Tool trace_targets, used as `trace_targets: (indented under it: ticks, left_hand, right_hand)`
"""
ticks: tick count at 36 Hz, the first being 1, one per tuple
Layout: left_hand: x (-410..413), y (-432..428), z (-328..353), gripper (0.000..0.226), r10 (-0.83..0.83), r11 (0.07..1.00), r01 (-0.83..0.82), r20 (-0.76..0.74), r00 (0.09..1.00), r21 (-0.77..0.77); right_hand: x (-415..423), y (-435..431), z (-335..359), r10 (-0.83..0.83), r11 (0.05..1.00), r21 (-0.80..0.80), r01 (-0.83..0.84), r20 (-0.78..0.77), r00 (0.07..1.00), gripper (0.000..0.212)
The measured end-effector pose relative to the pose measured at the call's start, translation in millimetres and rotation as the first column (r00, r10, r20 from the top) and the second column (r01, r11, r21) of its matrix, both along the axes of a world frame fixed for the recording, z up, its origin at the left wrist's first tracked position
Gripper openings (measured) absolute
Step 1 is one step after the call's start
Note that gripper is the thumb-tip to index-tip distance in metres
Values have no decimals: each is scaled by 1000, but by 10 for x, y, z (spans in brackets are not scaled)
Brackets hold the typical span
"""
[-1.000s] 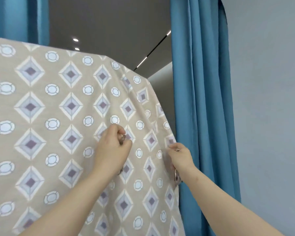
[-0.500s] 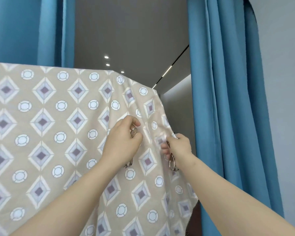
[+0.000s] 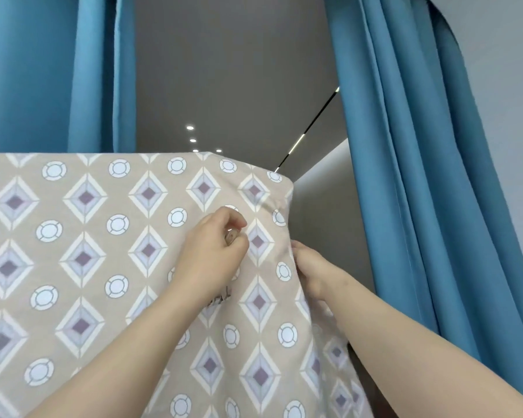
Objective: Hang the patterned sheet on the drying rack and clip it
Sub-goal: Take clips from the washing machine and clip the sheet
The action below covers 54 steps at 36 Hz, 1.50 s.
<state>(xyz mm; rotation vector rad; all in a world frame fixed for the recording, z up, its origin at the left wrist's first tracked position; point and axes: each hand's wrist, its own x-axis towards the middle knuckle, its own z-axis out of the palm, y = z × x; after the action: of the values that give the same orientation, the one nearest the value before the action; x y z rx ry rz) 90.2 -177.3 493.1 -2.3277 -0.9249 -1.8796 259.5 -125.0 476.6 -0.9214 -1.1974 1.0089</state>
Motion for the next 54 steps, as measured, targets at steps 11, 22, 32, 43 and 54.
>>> trace_targets:
  ticks: [11,22,32,43,54]
  left_hand:
    - [-38,63,-12,27,-19,999,21,-62,998,31]
    - [394,-106,89,35,-25,999,29,-173,985,22]
    - [465,-132,147,24,-1,998,6,-80,997,59]
    - [300,-194,299,12,-205,974,192,-101,973,-123]
    - [229,-101,380,24,64,998,-61,-127,990,25]
  right_hand:
    - [72,-81,155,-245,969,44,241,121,962,22]
    - [142,-737,616,134,906,407,116,-536,834,33]
    - [47,-915,489,234,904,428,-9,-475,849,35]
    - [126,-1013,287,136,819,573,20,-228,964,21]
    - [133,-914,96,-124,839,450,306,-390,913,24]
